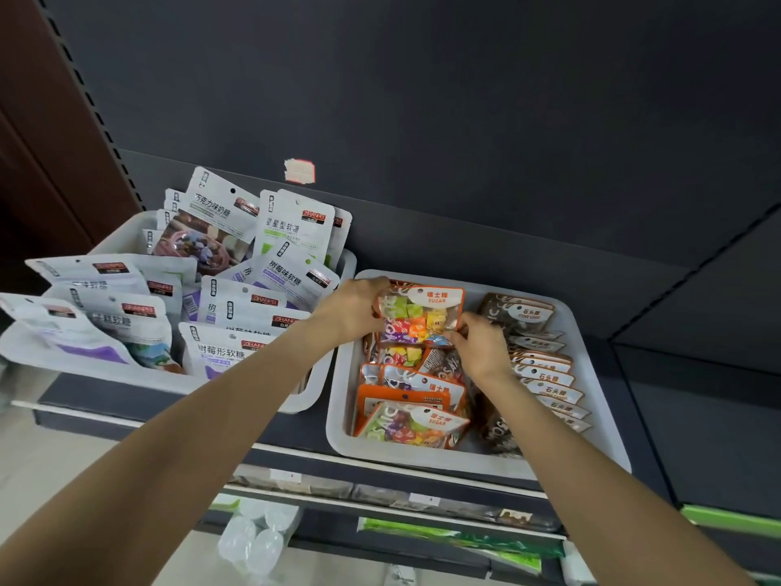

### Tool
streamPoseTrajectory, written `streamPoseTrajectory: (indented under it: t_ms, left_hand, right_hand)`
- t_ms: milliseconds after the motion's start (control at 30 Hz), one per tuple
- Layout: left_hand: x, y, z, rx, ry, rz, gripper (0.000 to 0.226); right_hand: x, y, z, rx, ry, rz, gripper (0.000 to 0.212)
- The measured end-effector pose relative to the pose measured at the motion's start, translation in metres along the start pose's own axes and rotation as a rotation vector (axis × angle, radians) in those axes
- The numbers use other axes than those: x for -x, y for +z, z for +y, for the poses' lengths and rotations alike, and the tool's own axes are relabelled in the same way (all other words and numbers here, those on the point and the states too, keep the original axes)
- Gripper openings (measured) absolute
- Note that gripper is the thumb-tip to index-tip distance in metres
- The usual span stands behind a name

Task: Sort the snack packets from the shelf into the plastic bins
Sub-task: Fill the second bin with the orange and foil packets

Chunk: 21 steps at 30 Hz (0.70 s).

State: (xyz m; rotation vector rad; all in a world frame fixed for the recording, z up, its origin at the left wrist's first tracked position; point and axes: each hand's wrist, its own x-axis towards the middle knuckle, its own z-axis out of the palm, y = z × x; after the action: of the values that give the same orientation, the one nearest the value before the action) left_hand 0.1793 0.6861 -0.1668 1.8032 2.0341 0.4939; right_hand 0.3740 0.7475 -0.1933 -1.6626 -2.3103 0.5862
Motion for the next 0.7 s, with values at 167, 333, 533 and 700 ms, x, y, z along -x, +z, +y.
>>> streamPoseTrajectory:
  t_ms: [167, 333, 533, 700]
  left_hand:
    - [-0.004, -0.010, 0.001, 0.067, -0.100, 0.218, 0.021]
    - [-0.009, -0.013, 0.003, 0.038, -0.175, 0.285, 0.013]
    - [-0.014, -0.011, 0.003, 0.051, -0.198, 0.325, 0.015]
    - [-0.019, -0.010, 0.005, 0.034, -0.176, 0.353, 0.020]
  right_hand:
    - [-0.007, 0.005, -0.011, -0.082, -0.084, -0.001, 0.024]
    - [-0.015, 0.007, -0.011, 0.018, -0.152, -0.188, 0.048]
    - [-0.016, 0.015, -0.009, 0.095, -0.130, -0.172, 0.050]
    - [-0.024, 0.006, -0.010, 0.093, -0.115, -0.152, 0.024]
